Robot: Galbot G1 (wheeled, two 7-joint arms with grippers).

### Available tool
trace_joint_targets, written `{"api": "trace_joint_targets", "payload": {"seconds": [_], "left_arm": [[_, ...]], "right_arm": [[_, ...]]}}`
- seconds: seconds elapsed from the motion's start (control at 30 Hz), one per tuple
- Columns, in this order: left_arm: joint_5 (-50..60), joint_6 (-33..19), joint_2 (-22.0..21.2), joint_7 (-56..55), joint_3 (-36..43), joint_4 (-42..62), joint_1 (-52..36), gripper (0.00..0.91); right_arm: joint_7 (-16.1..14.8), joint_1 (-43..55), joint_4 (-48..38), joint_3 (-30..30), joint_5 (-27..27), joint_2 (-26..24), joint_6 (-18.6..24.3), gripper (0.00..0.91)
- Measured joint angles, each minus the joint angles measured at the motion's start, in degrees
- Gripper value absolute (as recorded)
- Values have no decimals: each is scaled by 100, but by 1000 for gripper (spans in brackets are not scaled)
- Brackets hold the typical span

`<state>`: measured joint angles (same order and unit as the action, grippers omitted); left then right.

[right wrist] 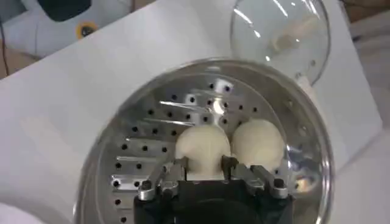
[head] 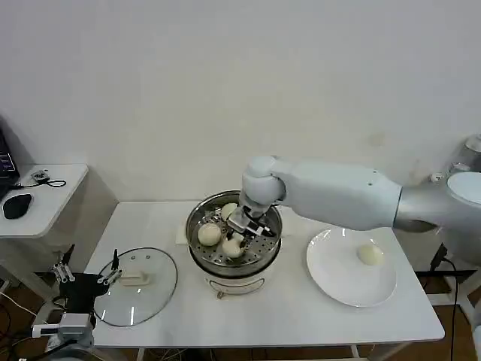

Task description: Take steamed baozi put them in steamer then cover it.

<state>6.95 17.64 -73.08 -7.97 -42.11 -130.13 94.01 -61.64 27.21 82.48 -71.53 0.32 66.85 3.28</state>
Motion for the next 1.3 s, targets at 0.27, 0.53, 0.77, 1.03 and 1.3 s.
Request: {"api": "trace_joint_targets", "payload": {"seconds": [0.27,0.53,0.77,1.03,1.3], "left_arm": [[1,-5,-10,-4,11,26,-24,907],[-1,-6,-1,-7,12,29,-46,907],[-9,-6,27,-9,21,29,-67,907],[-99,-2,124,5,29,65,-131,907],[-199,-10,245,37,61,47,-164,907]], "right_arm": [[-18,-11,107,-31,-92,-74,204,907],[22,67,108,-27,-115,-135,382,907],[53,238,126,66,-73,-240,403,907],[167,552,15,283,367,-583,75,907],[214,768,56,348,792,-1367,-569,907]]}}
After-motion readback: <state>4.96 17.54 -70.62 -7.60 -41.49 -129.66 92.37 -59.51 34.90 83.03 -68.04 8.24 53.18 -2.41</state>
